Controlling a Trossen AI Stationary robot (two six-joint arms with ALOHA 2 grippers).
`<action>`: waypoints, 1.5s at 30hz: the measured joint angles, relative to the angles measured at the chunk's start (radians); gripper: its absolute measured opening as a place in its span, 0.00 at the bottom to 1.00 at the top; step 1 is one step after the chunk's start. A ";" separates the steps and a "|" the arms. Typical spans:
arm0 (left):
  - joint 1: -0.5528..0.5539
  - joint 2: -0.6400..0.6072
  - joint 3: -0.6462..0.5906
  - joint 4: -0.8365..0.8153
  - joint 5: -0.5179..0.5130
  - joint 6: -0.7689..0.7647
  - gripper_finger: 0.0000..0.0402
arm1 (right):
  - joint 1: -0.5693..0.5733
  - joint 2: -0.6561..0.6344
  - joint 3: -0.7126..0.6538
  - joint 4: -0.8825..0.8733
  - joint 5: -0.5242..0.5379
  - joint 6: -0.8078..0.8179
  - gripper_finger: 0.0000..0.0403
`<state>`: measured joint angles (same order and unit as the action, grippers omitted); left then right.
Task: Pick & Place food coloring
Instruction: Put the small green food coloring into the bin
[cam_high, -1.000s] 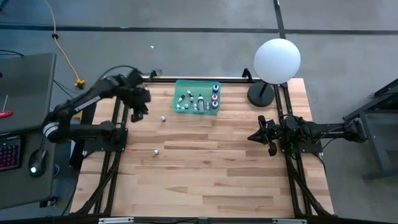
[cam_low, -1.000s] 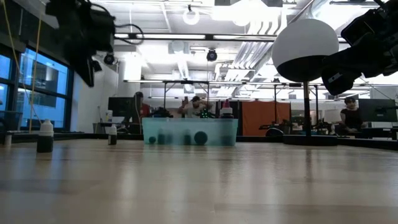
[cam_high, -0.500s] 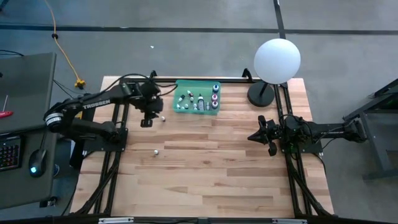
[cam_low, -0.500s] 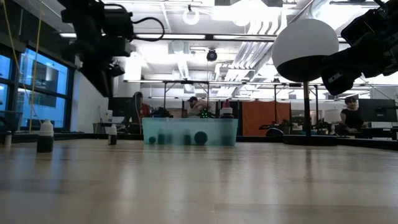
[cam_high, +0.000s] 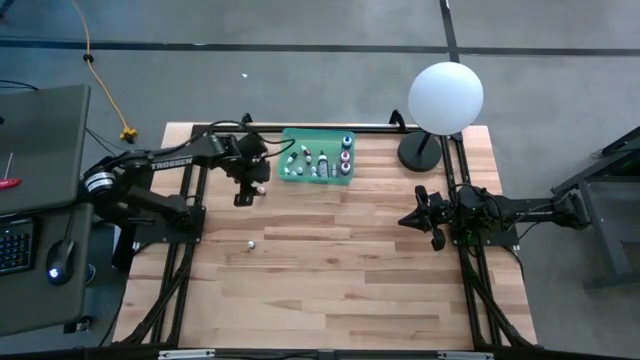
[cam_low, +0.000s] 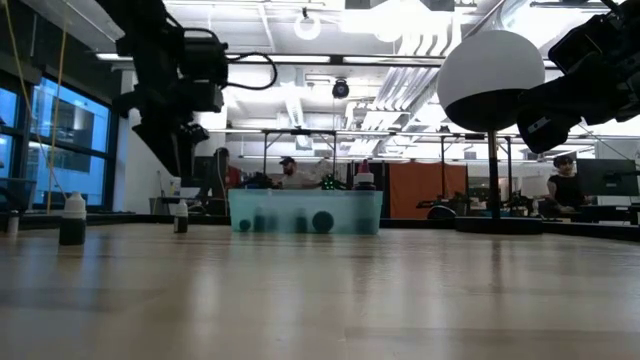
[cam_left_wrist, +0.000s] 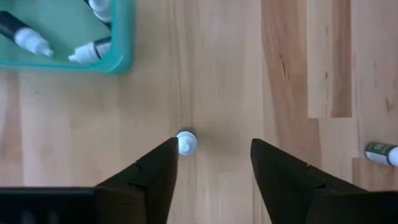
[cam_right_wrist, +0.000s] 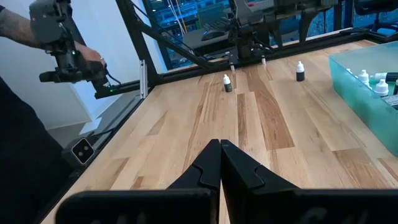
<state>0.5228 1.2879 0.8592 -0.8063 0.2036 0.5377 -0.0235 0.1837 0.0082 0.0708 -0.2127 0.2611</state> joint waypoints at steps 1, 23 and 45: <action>0.000 0.006 -0.009 0.011 0.000 0.000 0.50 | 0.000 0.000 0.000 0.000 0.000 0.000 0.00; 0.000 0.031 -0.117 0.190 -0.070 0.015 0.53 | 0.000 0.000 0.000 0.000 0.000 0.000 0.00; 0.000 0.131 -0.117 0.228 -0.080 0.019 0.51 | 0.000 0.000 0.000 0.000 0.000 0.000 0.00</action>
<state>0.5232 1.4193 0.7422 -0.5785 0.1234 0.5564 -0.0235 0.1839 0.0084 0.0709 -0.2127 0.2611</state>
